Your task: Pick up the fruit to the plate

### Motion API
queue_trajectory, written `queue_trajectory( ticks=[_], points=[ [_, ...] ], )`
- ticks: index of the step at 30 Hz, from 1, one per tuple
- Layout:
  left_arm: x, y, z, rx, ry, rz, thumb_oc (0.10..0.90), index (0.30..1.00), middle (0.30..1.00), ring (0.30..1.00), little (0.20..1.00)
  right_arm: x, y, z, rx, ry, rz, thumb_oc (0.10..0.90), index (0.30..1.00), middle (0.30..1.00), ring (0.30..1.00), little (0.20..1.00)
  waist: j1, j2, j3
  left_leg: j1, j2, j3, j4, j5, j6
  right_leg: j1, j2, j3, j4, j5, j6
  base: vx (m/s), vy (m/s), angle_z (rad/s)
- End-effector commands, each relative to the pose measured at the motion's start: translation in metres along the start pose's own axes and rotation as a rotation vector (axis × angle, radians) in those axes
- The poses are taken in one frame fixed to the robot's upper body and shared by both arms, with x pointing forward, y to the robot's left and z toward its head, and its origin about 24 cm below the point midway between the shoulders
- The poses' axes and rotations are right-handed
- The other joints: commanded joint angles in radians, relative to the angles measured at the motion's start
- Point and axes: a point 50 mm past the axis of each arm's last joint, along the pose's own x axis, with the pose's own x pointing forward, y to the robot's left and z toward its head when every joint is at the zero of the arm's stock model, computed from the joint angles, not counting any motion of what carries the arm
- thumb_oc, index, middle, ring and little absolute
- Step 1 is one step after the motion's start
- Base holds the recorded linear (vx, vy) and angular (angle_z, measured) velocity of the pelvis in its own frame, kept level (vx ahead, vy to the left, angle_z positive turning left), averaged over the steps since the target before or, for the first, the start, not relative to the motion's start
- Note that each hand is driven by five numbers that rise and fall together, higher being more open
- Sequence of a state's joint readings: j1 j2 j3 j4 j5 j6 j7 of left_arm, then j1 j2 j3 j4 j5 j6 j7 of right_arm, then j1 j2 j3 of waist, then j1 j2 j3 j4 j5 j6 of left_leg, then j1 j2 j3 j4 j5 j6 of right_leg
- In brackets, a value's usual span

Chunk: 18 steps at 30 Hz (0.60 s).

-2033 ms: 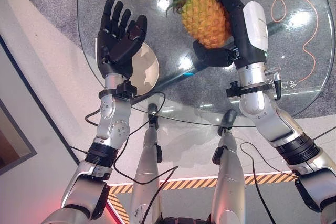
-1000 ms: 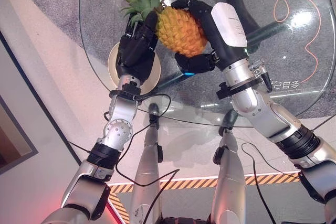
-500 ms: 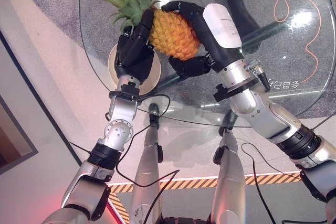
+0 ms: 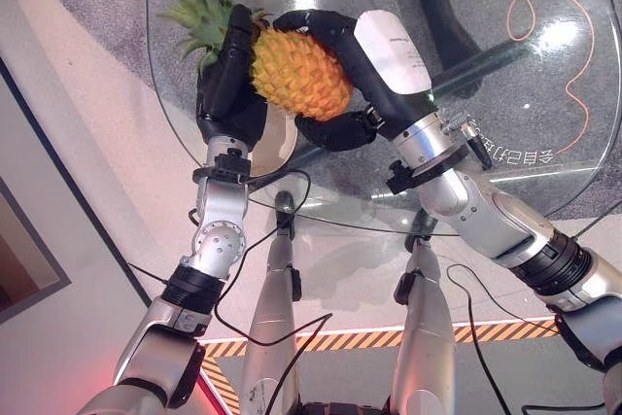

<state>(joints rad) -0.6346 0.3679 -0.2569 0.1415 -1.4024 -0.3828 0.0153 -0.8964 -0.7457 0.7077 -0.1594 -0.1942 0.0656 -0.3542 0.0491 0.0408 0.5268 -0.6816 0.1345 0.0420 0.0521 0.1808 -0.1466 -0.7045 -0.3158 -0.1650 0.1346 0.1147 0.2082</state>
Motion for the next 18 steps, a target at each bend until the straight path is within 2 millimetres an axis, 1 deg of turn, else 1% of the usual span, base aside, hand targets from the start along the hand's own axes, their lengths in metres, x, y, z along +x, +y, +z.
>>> queue_trajectory(
  ticks=[1,9,11,12,13,14,15,18],
  points=[
    [0.016,-0.078,0.019,-0.009,-0.133,-0.383,0.1,0.3,0.3,0.3,0.2,0.022,-0.04,0.061,-0.004,-0.337,-0.156,0.1,0.3,0.3,0.3,0.2,-0.003,-0.005,-0.007,0.041,-0.03,0.005,-0.022,-0.022,0.019,0.045,0.011,-0.05,-0.03,0.057,0.016,0.0,0.0,0.0],
    [0.015,-0.078,0.022,-0.013,-0.163,-0.373,0.1,0.3,0.3,0.3,0.2,0.022,-0.043,0.059,0.002,-0.319,-0.196,0.1,0.3,0.3,0.3,0.2,-0.005,-0.004,-0.007,0.041,-0.032,0.005,-0.023,-0.021,0.02,0.043,0.013,-0.049,-0.027,0.058,0.015,0.0,0.0,0.0],
    [0.015,-0.078,0.021,-0.009,-0.17,-0.371,0.1,0.3,0.3,0.3,0.2,0.022,-0.044,0.057,0.01,-0.308,-0.213,0.158,0.349,0.349,0.349,0.258,-0.006,-0.004,-0.007,0.039,-0.033,0.004,-0.021,-0.021,0.021,0.04,0.013,-0.047,-0.027,0.058,0.014,0.0,0.0,0.0],
    [0.015,-0.077,0.022,-0.009,-0.174,-0.37,0.1,0.3,0.3,0.3,0.2,0.022,-0.044,0.056,0.008,-0.303,-0.218,0.232,0.413,0.413,0.413,0.332,-0.006,-0.003,-0.007,0.039,-0.033,0.005,-0.023,-0.021,0.021,0.039,0.012,-0.047,-0.028,0.058,0.015,0.0,0.0,0.0],
    [0.015,-0.077,0.023,-0.009,-0.179,-0.368,0.1,0.3,0.3,0.3,0.2,0.022,-0.044,0.056,0.012,-0.296,-0.229,0.394,0.552,0.552,0.552,0.494,-0.006,-0.003,-0.007,0.039,-0.033,0.005,-0.025,-0.021,0.021,0.039,0.012,-0.046,-0.029,0.058,0.015,0.0,0.0,0.0],
    [0.015,-0.077,0.023,-0.011,-0.185,-0.365,0.1,0.3,0.3,0.3,0.2,0.022,-0.045,0.055,0.024,-0.287,-0.24,0.69,0.806,0.806,0.806,0.79,-0.006,-0.002,-0.007,0.038,-0.033,0.005,-0.024,-0.021,0.021,0.038,0.013,-0.046,-0.029,0.058,0.014,0.0,0.0,0.0],
    [0.015,-0.076,0.023,-0.01,-0.19,-0.362,0.1,0.3,0.3,0.3,0.2,0.022,-0.045,0.054,0.028,-0.281,-0.245,0.8,0.9,0.9,0.9,0.9,-0.007,-0.003,-0.007,0.039,-0.033,0.005,-0.024,-0.021,0.021,0.037,0.013,-0.045,-0.028,0.058,0.014,0.0,0.0,0.0],
    [0.014,-0.076,0.023,-0.007,-0.199,-0.357,0.1,0.3,0.3,0.3,0.2,0.021,-0.045,0.051,0.038,-0.257,-0.272,0.8,0.9,0.9,0.9,0.9,-0.008,-0.002,-0.007,0.04,-0.033,0.006,-0.026,-0.021,0.022,0.038,0.014,-0.042,-0.029,0.059,0.013,0.0,0.0,0.0]
  ],
)
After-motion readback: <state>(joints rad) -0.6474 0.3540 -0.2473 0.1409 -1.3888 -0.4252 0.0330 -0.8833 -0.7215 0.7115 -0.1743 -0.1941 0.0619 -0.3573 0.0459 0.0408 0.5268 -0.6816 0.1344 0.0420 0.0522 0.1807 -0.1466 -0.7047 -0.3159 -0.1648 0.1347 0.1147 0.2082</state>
